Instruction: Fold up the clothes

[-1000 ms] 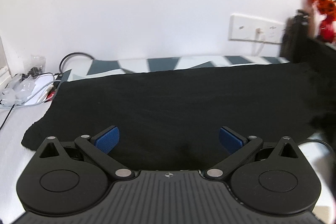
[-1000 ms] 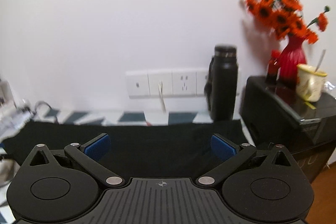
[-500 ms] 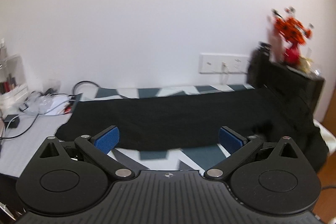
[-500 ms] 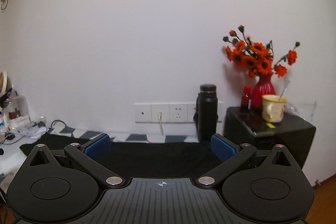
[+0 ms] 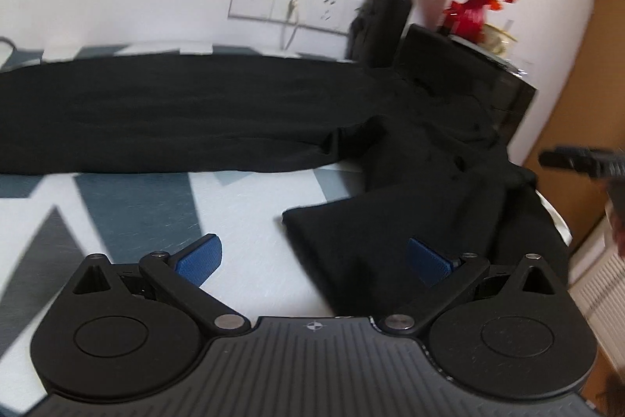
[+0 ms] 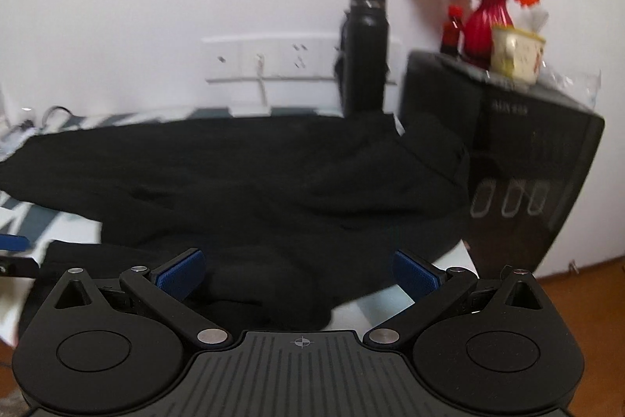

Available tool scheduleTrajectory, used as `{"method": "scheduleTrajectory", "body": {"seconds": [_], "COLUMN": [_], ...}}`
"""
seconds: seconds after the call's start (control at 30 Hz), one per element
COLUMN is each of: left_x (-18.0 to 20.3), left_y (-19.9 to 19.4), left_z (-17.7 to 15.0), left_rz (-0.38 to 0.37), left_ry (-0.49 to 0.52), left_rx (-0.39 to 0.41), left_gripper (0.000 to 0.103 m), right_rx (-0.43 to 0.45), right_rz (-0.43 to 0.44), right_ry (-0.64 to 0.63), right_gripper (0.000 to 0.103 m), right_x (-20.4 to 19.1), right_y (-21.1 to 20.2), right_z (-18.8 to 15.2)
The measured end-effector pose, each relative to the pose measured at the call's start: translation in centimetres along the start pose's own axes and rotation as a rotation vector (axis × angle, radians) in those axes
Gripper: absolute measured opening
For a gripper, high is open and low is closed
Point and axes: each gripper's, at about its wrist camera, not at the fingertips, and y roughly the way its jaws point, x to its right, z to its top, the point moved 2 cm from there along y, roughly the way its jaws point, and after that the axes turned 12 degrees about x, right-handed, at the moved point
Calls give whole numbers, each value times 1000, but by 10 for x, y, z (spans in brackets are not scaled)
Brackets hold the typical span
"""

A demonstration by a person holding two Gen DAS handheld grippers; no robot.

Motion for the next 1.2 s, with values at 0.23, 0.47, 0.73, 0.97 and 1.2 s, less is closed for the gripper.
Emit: {"method": "scheduleTrajectory", "body": {"seconds": [0.23, 0.47, 0.73, 0.97, 1.2], "left_x": [20, 38, 45, 45, 45], "left_y": [21, 32, 35, 37, 37], "left_z": [-10, -16, -20, -20, -21], "left_rz": [30, 85, 118, 125, 129], "left_ry": [48, 152, 187, 188, 186], "left_rx": [-37, -58, -51, -45, -25], "left_gripper": [103, 103, 103, 103, 103], "right_rx": [-40, -39, -36, -16, 10], "right_rz": [-21, -2, 45, 55, 63], "right_ry": [72, 120, 183, 166, 158], "right_gripper": [102, 102, 102, 102, 102], "right_x": [18, 18, 24, 23, 23], "right_y": [36, 46, 51, 48, 45], "right_z": [-23, -41, -49, -51, -55]}}
